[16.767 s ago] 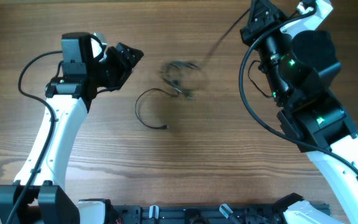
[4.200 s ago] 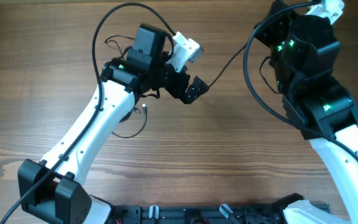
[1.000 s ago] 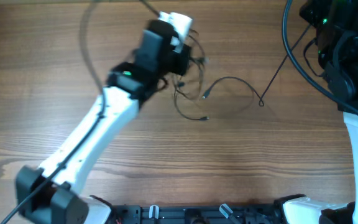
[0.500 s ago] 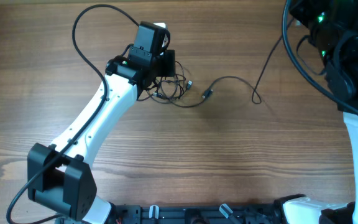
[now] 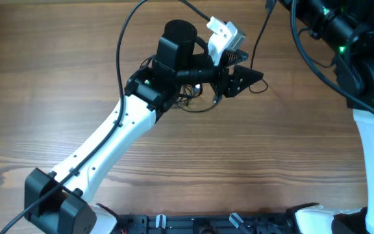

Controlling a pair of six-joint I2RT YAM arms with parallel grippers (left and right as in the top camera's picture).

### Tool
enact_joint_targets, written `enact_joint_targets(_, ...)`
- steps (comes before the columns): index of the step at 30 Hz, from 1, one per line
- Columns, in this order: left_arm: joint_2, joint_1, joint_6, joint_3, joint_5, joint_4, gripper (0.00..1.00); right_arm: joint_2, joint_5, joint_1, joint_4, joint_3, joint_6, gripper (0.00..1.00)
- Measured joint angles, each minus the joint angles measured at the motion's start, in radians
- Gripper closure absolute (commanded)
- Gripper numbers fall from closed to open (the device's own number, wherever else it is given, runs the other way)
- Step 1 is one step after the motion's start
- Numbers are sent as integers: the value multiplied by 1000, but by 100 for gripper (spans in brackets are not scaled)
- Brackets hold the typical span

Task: Untangle cables

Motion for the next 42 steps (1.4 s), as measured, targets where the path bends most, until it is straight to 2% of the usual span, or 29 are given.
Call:
enact_joint_targets(7,0,0,18,0,-38,10,49,0,-82,0,40,0,60,96)
enact_joint_targets(8,0,0,19,0,-42,8,57,0,-85,0,43,0,65,96)
enact_joint_targets(10,0,0,24,0,-70,-13,67,0,-89,0,45,0,71,96)
enact_joint_targets(13,0,0,28,0,-114,-31,96,0,-89,0,46,0,74,96)
enact_joint_targets(18,0,0,27,0,-139,-31,96,0,-89,0,40,0,74,94)
enact_joint_targets(19,0,1,27,0,-147,-32,96,0,-80,0,27,0,74,89)
enact_joint_targets(20,0,3,27,0,-162,-35,96,0,-43,0,3,0,71,75)
enact_joint_targets(22,0,28,20,0,-177,-33,96,0,127,1,-93,1,47,33)
enact_joint_targets(23,0,47,13,-1,-180,-16,96,2,258,1,-150,3,40,20)
enact_joint_targets(25,-6,80,-10,-2,-171,80,96,3,498,0,-290,2,29,15)
enact_joint_targets(29,-49,96,-77,12,-162,367,96,3,718,-2,-433,2,21,11)
enact_joint_targets(31,-59,101,-112,67,-180,444,96,3,748,-2,-467,2,21,11)
enact_joint_targets(37,-63,158,-146,282,-284,521,96,3,738,-2,-479,2,21,11)
enact_joint_targets(40,-79,188,-150,383,-432,541,96,3,705,-2,-480,2,22,11)
enact_joint_targets(42,-84,265,-151,394,-555,549,96,3,695,-2,-481,2,21,11)
